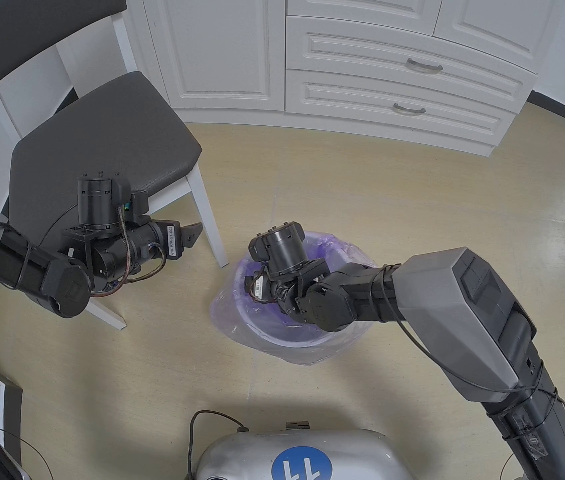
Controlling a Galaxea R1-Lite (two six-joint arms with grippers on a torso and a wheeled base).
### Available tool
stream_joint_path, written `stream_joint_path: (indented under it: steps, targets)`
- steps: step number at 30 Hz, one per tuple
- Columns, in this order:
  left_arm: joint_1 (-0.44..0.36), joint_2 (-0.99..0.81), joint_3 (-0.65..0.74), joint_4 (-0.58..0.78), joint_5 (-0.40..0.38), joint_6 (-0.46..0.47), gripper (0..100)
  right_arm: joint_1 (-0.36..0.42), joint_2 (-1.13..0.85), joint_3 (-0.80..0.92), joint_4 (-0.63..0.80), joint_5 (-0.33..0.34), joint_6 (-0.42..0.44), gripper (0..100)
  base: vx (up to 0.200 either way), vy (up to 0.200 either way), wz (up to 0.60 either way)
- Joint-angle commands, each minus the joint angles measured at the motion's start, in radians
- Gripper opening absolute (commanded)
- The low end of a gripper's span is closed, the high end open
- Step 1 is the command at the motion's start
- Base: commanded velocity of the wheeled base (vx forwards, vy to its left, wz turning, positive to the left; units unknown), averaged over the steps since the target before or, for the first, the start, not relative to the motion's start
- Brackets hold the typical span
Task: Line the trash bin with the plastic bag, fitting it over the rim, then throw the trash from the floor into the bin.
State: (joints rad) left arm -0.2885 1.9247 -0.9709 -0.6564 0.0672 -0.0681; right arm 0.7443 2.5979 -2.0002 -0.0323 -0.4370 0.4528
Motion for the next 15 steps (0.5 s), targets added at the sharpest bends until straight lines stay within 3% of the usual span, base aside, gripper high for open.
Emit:
stream_joint_path:
  steps: [1,8,15]
  targets:
    - [0.0,0.017,0.004,-0.02,0.002,-0.001,100,-0.034,0.036,0.0,-0.035,-0.028,0.003,100,0.0,0.0,0.0]
    - [0.0,0.017,0.004,-0.02,0.002,-0.001,100,-0.079,0.022,0.0,-0.021,-0.058,0.001,100,0.0,0.0,0.0]
    - [0.0,0.017,0.011,-0.022,0.002,0.001,100,-0.057,0.022,0.021,-0.011,-0.062,-0.006,100,0.0,0.0,0.0]
